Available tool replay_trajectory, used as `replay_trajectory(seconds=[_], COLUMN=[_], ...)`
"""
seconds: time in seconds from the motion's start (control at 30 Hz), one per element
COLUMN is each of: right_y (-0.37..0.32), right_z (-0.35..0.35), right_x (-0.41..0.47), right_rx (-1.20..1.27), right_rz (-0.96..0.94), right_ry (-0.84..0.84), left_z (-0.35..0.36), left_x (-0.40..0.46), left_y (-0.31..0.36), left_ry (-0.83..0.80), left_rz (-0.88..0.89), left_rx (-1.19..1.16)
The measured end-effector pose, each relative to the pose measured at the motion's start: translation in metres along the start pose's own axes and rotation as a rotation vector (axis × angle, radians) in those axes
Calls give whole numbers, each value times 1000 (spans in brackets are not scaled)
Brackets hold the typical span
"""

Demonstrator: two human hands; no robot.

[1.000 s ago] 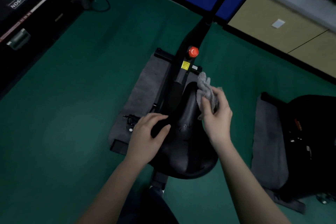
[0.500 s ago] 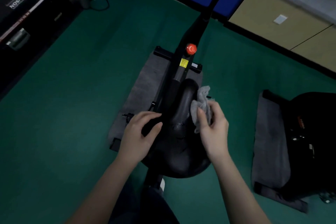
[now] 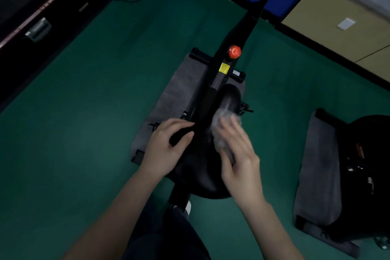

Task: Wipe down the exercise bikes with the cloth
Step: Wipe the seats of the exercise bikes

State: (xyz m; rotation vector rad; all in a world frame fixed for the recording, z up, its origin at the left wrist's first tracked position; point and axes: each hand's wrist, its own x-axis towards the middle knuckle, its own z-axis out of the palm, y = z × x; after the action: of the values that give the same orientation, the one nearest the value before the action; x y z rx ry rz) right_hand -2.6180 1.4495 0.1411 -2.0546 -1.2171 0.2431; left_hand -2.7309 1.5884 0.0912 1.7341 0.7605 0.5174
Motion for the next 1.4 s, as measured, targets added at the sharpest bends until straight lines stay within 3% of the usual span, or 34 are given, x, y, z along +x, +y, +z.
replay_trajectory(seconds=[0.1,0.23,0.4,0.63,0.87,1.03,1.23,1.3,1.4], right_y=[1,-4,-10,-4,-5,-9,-4,12,29], right_z=[-9,-2,0,-2,-7,15,5,-10,-12], right_x=[-12,3,-15,-23,-51,-12,-36,-44,-33], right_rx=[19,42,15,1,9,46,3,-2,64], right_rz=[-105,-69,-132,159,12,242,-120,-76,181], right_ry=[-157,-76,-181,103,61,289,7,15,166], left_z=[1,0,1,0,1,-1,0,1,0], left_x=[0,0,-1,-1,-2,-1,-1,-2,-2], left_y=[1,3,3,0,3,2,3,4,5], left_ry=[5,17,5,10,11,9,-4,-4,5], left_rz=[1,17,9,-16,0,-6,9,2,-8], left_rx=[2,-2,-36,-53,-76,-68,-74,-75,-84])
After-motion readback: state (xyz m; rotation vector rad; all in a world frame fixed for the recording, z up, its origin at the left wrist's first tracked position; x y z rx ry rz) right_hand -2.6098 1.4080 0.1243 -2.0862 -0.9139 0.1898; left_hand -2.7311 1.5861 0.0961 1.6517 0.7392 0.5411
